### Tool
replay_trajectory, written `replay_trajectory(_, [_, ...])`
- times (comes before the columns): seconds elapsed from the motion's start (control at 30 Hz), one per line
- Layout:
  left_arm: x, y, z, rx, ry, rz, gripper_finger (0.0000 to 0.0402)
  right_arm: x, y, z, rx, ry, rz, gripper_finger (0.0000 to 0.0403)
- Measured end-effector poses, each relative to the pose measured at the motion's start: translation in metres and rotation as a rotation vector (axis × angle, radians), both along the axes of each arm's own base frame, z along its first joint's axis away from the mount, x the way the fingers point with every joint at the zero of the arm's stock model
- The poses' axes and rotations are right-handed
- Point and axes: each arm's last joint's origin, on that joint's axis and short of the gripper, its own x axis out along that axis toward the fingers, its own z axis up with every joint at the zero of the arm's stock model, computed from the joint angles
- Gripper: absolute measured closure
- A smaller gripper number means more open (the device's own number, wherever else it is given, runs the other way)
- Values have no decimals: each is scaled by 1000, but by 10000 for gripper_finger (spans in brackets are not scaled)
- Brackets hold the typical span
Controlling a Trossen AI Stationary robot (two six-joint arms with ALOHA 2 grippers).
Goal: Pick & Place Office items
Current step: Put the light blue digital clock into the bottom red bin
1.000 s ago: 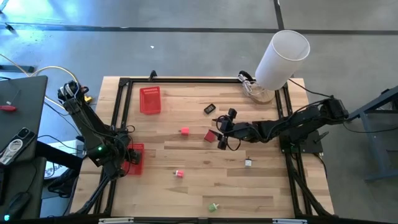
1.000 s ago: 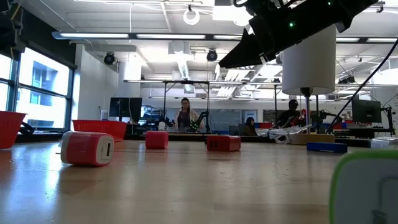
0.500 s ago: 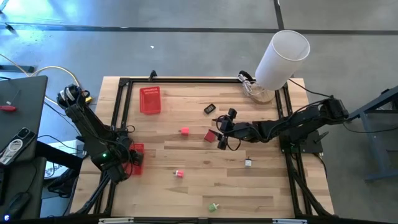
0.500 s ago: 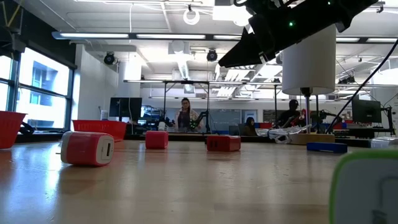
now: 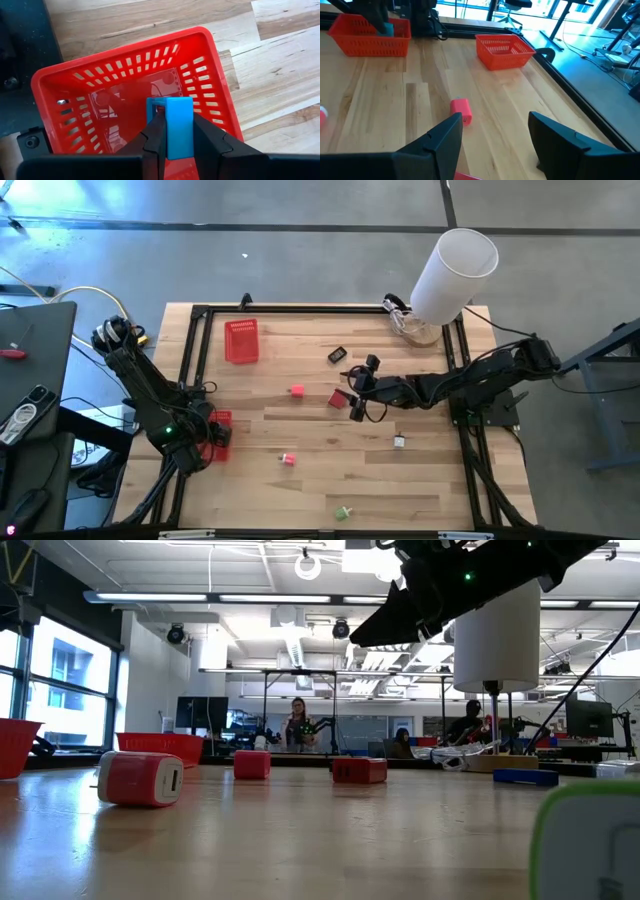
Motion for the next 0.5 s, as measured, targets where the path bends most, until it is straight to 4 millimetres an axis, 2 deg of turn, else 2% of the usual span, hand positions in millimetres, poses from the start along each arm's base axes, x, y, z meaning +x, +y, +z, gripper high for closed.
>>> replay_trajectory(0.5, [1,3,-1,-30,101,1,340,0,0,0,-3,0,1,188])
